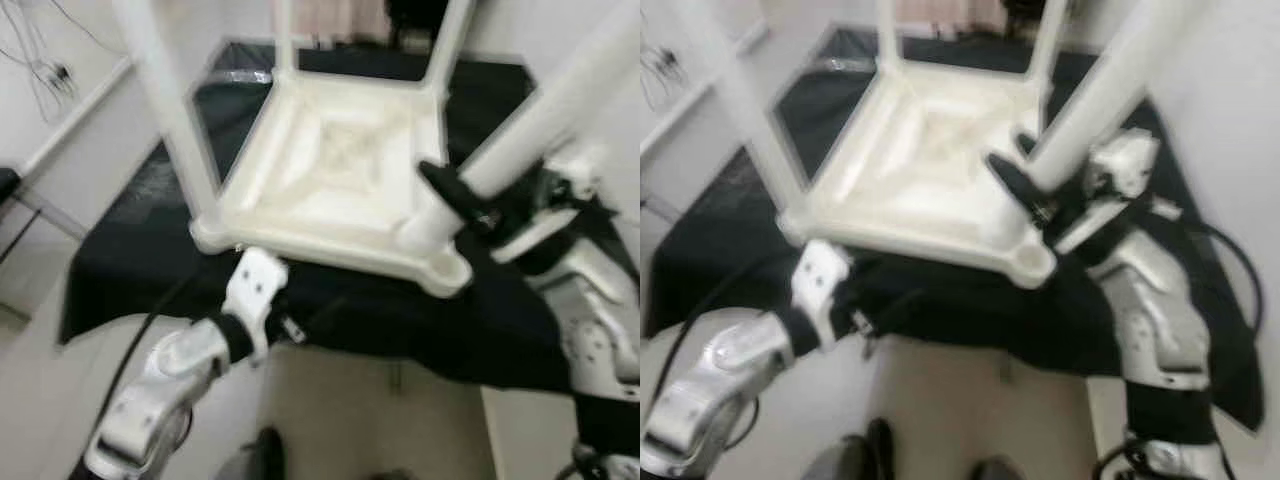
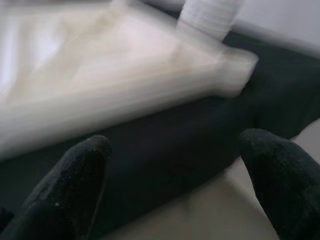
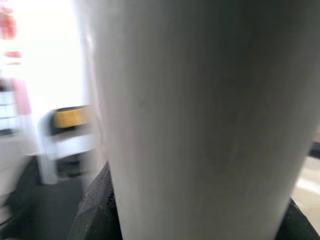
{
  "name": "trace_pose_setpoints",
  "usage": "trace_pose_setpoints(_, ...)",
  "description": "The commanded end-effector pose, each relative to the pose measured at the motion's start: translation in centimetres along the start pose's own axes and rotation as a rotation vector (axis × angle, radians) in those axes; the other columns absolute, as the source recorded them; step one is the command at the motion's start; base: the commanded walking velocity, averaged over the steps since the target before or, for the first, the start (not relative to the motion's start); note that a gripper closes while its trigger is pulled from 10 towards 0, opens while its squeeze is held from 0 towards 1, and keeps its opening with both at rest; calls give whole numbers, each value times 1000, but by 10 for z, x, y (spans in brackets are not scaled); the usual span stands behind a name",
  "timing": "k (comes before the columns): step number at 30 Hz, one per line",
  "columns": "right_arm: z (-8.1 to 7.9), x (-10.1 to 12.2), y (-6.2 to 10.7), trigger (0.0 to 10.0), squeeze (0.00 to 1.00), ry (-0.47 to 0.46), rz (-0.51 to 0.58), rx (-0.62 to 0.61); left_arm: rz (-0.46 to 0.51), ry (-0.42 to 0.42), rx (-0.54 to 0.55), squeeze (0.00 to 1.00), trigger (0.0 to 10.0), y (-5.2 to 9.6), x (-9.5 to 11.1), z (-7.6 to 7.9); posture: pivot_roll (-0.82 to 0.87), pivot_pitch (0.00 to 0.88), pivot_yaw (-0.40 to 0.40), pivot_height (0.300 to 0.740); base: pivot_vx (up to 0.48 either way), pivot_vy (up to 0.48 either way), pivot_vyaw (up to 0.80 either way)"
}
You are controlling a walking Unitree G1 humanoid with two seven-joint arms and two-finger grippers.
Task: Building children table
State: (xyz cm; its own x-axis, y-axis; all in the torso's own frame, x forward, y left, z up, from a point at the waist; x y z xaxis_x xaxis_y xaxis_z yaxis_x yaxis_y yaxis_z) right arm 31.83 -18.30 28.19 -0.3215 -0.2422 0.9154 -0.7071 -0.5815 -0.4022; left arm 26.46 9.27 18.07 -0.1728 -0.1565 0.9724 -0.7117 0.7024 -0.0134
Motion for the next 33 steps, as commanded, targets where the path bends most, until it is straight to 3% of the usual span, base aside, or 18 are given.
trace_pose_setpoints(1,-1,-2,1,10000,0,21,-17,-14,-16,-12,5,0,10000,-2,-4,-1,-18,223,-30,740,0,0,0)
trace_pose_setpoints(13,7,-15,-2,10000,0,14,-83,-123,-15,-6,71,0,10000,-2,-16,1,-19,215,-27,740,0,0,0)
trace_pose_setpoints(25,15,-22,-7,10000,0,3,-81,-234,-5,-88,247,0,10000,-6,-18,-11,-13,212,-23,740,0,0,-800)
trace_pose_setpoints(33,16,-20,-10,10000,0,-20,-50,-258,34,-73,231,0,10000,-8,-12,-11,-10,211,-22,740,0,0,-800)
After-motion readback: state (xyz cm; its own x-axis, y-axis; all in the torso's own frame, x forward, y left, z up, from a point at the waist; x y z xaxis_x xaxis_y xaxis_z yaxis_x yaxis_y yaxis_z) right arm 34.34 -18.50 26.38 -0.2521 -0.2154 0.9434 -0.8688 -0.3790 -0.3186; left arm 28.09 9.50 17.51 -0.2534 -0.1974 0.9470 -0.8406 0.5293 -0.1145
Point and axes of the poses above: a point about 5 cm out from each wrist's last joint towards the gripper, its own y axis pointing back from the gripper into the wrist, its own x axis along the axis of the wrist's last joint, z = x × y, the point moved 2 cm from there along -y, pointing out of the wrist towards the gripper, and after that the axes turned 7 degrees about -y, right-handed, at the moved point
